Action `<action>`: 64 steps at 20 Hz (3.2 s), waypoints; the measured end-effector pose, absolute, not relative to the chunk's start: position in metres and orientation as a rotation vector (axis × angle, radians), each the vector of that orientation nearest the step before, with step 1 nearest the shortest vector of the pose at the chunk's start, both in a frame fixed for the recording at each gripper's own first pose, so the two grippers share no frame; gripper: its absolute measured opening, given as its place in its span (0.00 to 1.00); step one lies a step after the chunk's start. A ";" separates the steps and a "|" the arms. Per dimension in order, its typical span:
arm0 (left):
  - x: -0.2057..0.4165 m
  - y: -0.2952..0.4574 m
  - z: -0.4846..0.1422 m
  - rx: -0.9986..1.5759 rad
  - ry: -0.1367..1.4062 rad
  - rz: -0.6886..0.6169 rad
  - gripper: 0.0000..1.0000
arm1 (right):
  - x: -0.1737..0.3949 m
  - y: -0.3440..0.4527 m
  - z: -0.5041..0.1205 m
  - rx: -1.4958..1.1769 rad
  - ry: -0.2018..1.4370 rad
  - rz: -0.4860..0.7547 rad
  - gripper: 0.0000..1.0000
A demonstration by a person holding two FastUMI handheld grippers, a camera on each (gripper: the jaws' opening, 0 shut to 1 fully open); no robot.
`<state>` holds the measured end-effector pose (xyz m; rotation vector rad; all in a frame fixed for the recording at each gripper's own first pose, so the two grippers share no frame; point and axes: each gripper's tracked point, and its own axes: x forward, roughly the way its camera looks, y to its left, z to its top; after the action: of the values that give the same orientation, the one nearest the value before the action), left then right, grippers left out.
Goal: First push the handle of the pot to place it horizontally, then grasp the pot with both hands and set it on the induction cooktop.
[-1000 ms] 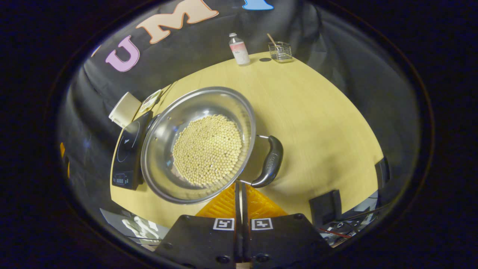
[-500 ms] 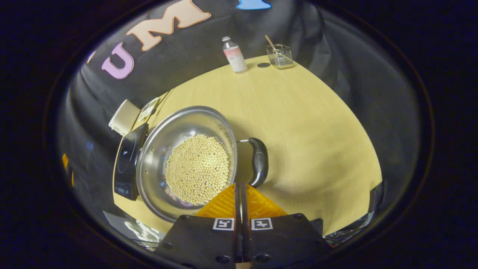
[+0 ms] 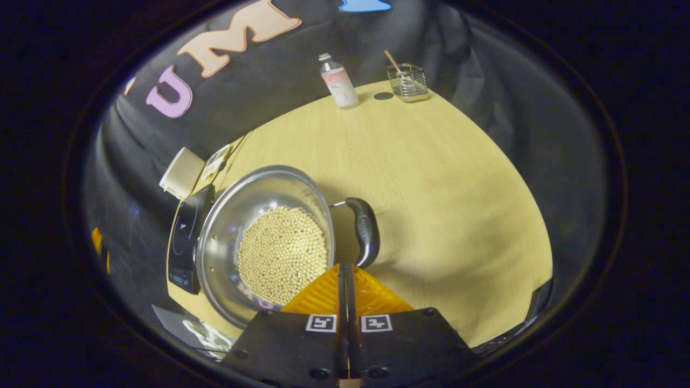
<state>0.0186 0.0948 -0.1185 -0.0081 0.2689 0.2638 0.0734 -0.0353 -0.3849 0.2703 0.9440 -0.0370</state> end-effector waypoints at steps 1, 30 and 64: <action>0.020 0.094 -0.120 -0.008 0.272 0.267 0.95 | 0.077 -0.036 -0.384 0.293 0.936 -0.036 0.03; 0.081 0.022 -0.336 -0.109 0.878 -0.003 0.96 | 0.129 -0.056 -0.394 0.445 1.098 0.083 0.93; 0.070 0.009 -0.412 -0.195 1.163 -0.020 0.60 | 0.125 -0.029 -0.435 0.374 1.191 0.144 0.53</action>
<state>0.0704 0.0087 -0.4124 -0.1951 1.1630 -0.0196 0.1247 -0.0290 -0.4346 0.3741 1.1911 0.1444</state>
